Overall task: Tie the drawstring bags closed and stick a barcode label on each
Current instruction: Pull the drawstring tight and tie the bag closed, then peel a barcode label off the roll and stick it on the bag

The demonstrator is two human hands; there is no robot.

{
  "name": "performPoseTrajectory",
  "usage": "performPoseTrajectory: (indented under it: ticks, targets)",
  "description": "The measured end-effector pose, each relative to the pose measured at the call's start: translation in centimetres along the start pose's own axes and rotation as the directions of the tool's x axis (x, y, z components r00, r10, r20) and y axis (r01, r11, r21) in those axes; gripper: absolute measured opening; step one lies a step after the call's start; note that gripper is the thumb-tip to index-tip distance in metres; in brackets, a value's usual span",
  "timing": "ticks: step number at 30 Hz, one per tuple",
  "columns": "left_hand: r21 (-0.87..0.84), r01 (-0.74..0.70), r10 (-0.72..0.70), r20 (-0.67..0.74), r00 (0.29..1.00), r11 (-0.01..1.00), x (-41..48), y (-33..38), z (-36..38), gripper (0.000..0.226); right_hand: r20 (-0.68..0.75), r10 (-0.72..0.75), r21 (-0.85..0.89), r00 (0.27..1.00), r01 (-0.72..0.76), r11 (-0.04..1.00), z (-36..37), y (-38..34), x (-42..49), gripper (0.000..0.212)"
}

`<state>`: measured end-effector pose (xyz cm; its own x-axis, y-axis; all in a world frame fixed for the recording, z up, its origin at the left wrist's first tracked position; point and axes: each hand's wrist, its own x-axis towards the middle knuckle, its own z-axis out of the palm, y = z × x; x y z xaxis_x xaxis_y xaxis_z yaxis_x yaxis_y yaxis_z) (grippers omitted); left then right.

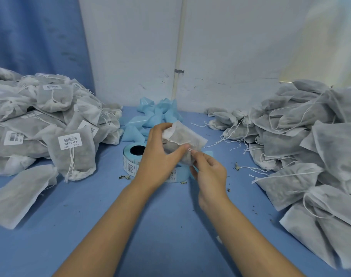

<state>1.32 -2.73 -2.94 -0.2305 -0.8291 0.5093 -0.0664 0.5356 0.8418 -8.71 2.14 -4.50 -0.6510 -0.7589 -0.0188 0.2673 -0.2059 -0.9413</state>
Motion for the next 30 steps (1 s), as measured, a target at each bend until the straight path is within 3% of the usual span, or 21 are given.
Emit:
performPoseTrajectory:
  ticks: [3,6,9,12,14,18,24,27,30]
  targets:
    - [-0.058,0.010,-0.012,-0.041,0.999,0.998,0.1,0.0,0.0,0.035,0.002,-0.010,-0.007,1.000,0.010,1.000,0.1,0.2,0.0,0.014]
    - [-0.143,0.035,-0.047,-0.078,0.996,0.989,-0.1,-0.1,0.2,0.037,0.009,-0.017,0.002,1.000,0.016,1.000,0.1,0.3,0.2,0.011]
    - [-0.275,0.121,-0.173,-0.174,0.969,0.954,0.0,-0.2,1.0,0.039,0.028,-0.038,0.018,0.999,0.038,0.999,0.1,0.4,0.3,0.010]
    - [-0.465,0.194,-0.311,-0.190,0.931,0.864,0.4,-0.1,1.2,0.020,0.096,-0.076,0.017,0.992,0.075,0.997,0.0,0.5,0.3,0.005]
    - [-0.512,0.195,-0.336,-0.198,0.921,0.837,0.7,-0.1,0.7,0.012,0.127,-0.115,-0.093,0.985,0.128,0.987,-0.3,0.8,0.4,0.011]
    - [-0.566,0.188,-0.353,-0.198,0.914,0.803,1.2,-0.4,-0.1,0.015,0.320,-0.214,-0.484,0.923,0.354,0.800,-1.1,1.8,0.5,0.032]
    - [-0.618,0.214,-0.372,-0.138,0.918,0.757,1.1,-0.4,-0.2,0.013,0.591,-0.282,-0.569,0.756,0.638,0.519,-1.4,2.7,1.1,0.021]
    - [-0.671,0.191,-0.341,-0.098,0.935,0.716,1.2,-0.1,-0.1,0.013,0.589,-0.265,-0.608,0.764,0.634,0.477,-1.6,2.8,1.3,0.026]
    - [-0.587,0.265,-0.384,-0.085,0.920,0.765,1.1,0.0,0.0,0.024,0.599,-0.270,-0.606,0.754,0.647,0.463,-1.9,2.7,1.4,0.024]
